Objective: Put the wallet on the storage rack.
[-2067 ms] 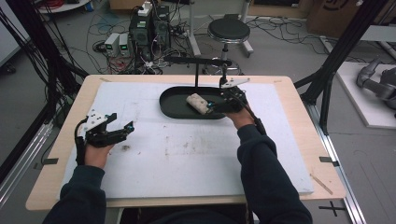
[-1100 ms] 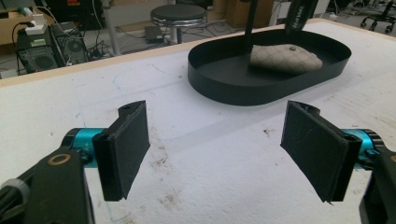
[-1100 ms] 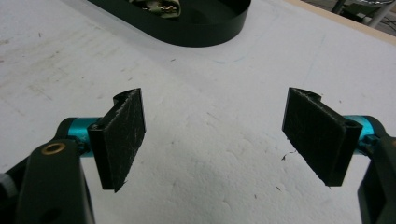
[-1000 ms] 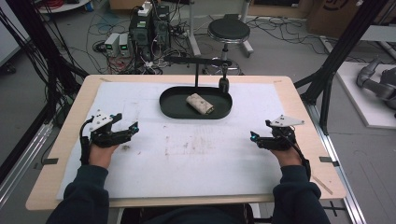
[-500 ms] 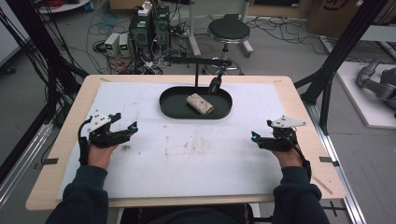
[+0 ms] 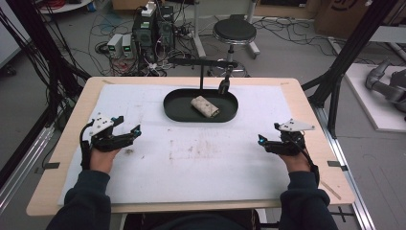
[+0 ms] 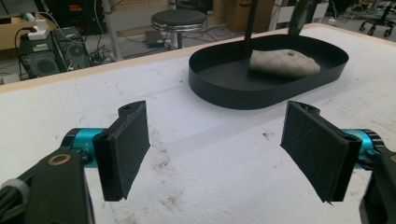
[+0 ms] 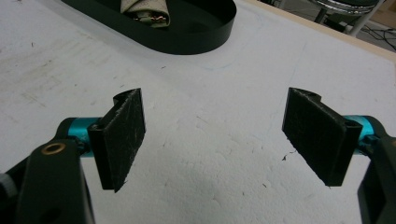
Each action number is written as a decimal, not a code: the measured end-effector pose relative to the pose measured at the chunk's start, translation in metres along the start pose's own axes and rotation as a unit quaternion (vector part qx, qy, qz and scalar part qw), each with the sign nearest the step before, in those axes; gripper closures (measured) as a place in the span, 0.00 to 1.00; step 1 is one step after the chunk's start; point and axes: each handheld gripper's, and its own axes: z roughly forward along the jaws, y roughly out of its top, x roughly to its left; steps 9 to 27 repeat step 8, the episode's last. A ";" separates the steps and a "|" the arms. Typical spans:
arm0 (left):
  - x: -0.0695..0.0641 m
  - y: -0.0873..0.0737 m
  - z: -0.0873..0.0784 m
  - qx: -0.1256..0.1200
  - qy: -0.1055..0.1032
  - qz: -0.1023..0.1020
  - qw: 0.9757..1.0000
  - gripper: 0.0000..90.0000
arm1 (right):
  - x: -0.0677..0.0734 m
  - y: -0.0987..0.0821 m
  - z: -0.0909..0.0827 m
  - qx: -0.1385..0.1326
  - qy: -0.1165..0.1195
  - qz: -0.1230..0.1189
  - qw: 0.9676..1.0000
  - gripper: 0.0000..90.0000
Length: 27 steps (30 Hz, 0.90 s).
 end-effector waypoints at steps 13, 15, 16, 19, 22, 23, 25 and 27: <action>0.001 0.000 0.001 0.001 0.001 -0.002 1.000 0.26 | -0.002 0.000 0.000 -0.003 -0.001 0.004 1.000 0.24; 0.001 0.000 0.001 0.001 0.001 -0.002 1.000 0.26 | -0.002 0.000 0.000 -0.003 -0.001 0.004 1.000 0.24; 0.001 0.000 0.001 0.001 0.001 -0.002 1.000 0.26 | -0.002 0.000 0.000 -0.003 -0.001 0.004 1.000 0.24; 0.001 0.000 0.001 0.001 0.001 -0.002 1.000 0.26 | -0.002 0.000 0.000 -0.003 -0.001 0.004 1.000 0.24; 0.001 0.000 0.001 0.001 0.001 -0.002 1.000 0.26 | -0.002 0.000 0.000 -0.003 -0.001 0.004 1.000 0.24; 0.001 0.000 0.001 0.001 0.001 -0.002 1.000 0.26 | -0.002 0.000 0.000 -0.003 -0.001 0.004 1.000 0.24; 0.001 0.000 0.001 0.001 0.001 -0.002 1.000 0.26 | -0.002 0.000 0.000 -0.003 -0.001 0.004 1.000 0.24; 0.001 0.000 0.001 0.001 0.001 -0.002 1.000 0.26 | -0.002 0.000 0.000 -0.003 -0.001 0.004 1.000 0.24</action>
